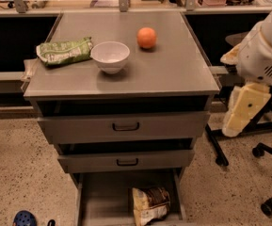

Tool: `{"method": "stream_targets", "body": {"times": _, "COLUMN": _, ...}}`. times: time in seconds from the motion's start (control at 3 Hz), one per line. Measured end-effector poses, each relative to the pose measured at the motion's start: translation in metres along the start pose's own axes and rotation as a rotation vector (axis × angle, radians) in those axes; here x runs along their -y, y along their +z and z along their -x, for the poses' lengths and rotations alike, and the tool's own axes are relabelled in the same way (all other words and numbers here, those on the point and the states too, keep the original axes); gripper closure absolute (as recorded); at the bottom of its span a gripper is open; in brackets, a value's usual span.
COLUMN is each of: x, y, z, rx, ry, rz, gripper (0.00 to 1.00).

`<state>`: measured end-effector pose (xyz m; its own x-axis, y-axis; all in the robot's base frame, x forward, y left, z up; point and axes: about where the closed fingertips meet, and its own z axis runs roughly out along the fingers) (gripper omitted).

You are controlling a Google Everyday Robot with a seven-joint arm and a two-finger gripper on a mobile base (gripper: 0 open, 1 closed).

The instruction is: Pick brown chip bag from bottom drawer and place on counter

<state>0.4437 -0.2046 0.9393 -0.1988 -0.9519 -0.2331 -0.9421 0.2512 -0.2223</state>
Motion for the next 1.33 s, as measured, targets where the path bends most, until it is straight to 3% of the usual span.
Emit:
{"method": "stream_targets", "body": {"times": 0.33, "x": -0.027, "y": 0.052, "z": 0.016, "rx": 0.056, "ry": -0.054, "rz": 0.018, "gripper": 0.0}}
{"method": "stream_targets", "body": {"times": 0.67, "x": -0.064, "y": 0.124, "z": 0.029, "rx": 0.101, "ry": -0.112, "rz": 0.062, "gripper": 0.0}}
{"method": "stream_targets", "body": {"times": 1.0, "x": -0.095, "y": 0.166, "z": 0.021, "rx": 0.085, "ry": -0.123, "rz": 0.115, "gripper": 0.0}}
{"method": "stream_targets", "body": {"times": 1.33, "x": -0.095, "y": 0.169, "z": 0.023, "rx": 0.095, "ry": -0.162, "rz": 0.141, "gripper": 0.0}}
